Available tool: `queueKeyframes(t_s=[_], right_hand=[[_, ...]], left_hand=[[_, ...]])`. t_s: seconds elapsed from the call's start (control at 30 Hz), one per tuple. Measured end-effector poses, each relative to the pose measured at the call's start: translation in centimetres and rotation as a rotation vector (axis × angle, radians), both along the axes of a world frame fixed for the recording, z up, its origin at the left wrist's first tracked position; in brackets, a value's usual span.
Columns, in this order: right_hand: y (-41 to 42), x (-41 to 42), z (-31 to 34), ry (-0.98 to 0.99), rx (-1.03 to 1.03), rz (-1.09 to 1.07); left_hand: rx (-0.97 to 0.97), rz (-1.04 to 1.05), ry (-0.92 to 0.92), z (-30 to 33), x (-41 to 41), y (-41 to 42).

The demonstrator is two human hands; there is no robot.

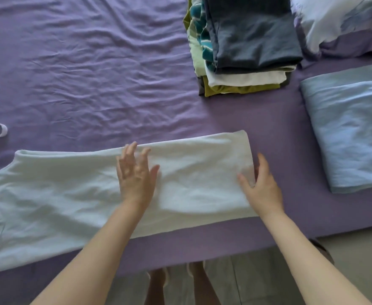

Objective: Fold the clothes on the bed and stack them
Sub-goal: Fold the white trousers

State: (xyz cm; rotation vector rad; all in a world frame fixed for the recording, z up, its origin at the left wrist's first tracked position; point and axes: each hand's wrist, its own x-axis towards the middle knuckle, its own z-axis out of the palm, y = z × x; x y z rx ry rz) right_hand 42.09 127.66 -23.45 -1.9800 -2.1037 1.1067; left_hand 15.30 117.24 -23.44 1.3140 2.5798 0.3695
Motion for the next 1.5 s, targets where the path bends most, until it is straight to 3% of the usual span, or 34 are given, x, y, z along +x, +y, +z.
queueKeyframes(t_s=[0.13,0.23,0.3,0.57,0.77,0.97,1.07,1.2,1.3,1.43,1.5], right_hand=[[-1.2,1.0,-0.1,0.099,-0.060,-0.085],[-0.5,0.8,0.2,0.141,-0.075,-0.265],[-0.9,0.5,0.6,0.198,-0.082,-0.349],[-5.5,0.7,1.1,0.417,-0.135,-0.481],[-5.2,1.1,1.8,0.402,-0.098,-0.602],[-5.1,2.0,2.9,0.278,0.028,-0.396],[-4.8,2.2,3.6,0.252,0.171,-0.313],[-4.3,2.7,3.0,-0.089,0.121,-0.125],[-3.2,1.9,2.4,-0.224,0.105,0.029],[-1.5,-1.9,2.0,-0.203,0.318,0.398],[-0.6,-4.3,0.8,-0.245,0.268,0.682]], left_hand=[[0.103,0.047,-0.024,0.0,3.7,-7.1],[0.000,0.146,-0.041,0.4,3.4,-12.3],[-0.075,0.106,-0.049,0.8,2.4,-14.3],[-0.173,-0.245,-0.140,2.2,2.5,-13.3],[-0.107,-0.244,-0.119,2.1,2.7,-12.4],[-0.204,-0.312,0.038,2.1,2.6,-12.2],[-0.156,-0.319,-0.008,2.1,1.9,-12.7],[-0.156,-0.300,-0.185,2.1,1.5,-13.3],[-0.289,-0.308,-0.178,1.3,2.4,-11.8],[-0.407,-0.377,-0.061,-0.1,3.4,-9.0],[-0.407,-0.389,-0.039,-0.8,3.5,-8.4]])
